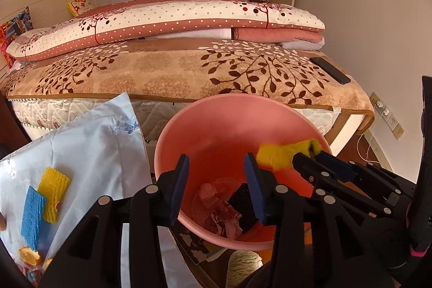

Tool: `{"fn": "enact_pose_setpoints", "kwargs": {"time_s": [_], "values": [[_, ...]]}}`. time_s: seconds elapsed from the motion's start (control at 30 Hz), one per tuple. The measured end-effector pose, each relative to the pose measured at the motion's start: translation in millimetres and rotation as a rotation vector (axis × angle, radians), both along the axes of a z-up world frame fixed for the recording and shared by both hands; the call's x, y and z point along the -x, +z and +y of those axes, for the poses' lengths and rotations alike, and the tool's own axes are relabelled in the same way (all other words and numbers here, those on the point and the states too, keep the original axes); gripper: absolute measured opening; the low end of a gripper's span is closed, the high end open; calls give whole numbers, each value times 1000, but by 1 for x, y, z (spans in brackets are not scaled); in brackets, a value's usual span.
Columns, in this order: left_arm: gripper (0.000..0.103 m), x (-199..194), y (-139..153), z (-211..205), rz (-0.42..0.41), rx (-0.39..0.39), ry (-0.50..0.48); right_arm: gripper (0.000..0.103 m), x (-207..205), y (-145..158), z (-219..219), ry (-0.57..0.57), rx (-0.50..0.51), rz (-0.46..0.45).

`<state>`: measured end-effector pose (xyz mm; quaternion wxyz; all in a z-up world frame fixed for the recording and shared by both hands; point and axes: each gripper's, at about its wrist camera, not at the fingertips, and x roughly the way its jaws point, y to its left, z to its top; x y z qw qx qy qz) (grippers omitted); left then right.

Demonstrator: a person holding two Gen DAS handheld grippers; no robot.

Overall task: Collect trash
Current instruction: 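Move both open tools back over the trash on the sheet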

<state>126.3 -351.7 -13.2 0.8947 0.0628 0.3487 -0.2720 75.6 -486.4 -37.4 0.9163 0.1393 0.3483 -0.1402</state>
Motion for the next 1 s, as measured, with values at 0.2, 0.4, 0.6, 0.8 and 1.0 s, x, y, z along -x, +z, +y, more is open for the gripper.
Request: {"fn": "enact_pose_setpoints", "kwargs": {"time_s": [0.2, 0.4, 0.6, 0.8, 1.0], "values": [[43, 2, 10, 8, -14, 10, 13, 39, 3, 8, 2, -1, 16, -13], [43, 6, 20, 21, -36, 15, 31, 40, 6, 20, 5, -4, 33, -14], [43, 14, 30, 36, -50, 28, 43, 43, 12, 34, 12, -4, 47, -28], [43, 22, 41, 59, -66, 37, 71, 43, 16, 46, 27, 21, 61, -36], [43, 27, 51, 86, -75, 42, 110, 43, 14, 54, 50, 66, 74, -35]]}}
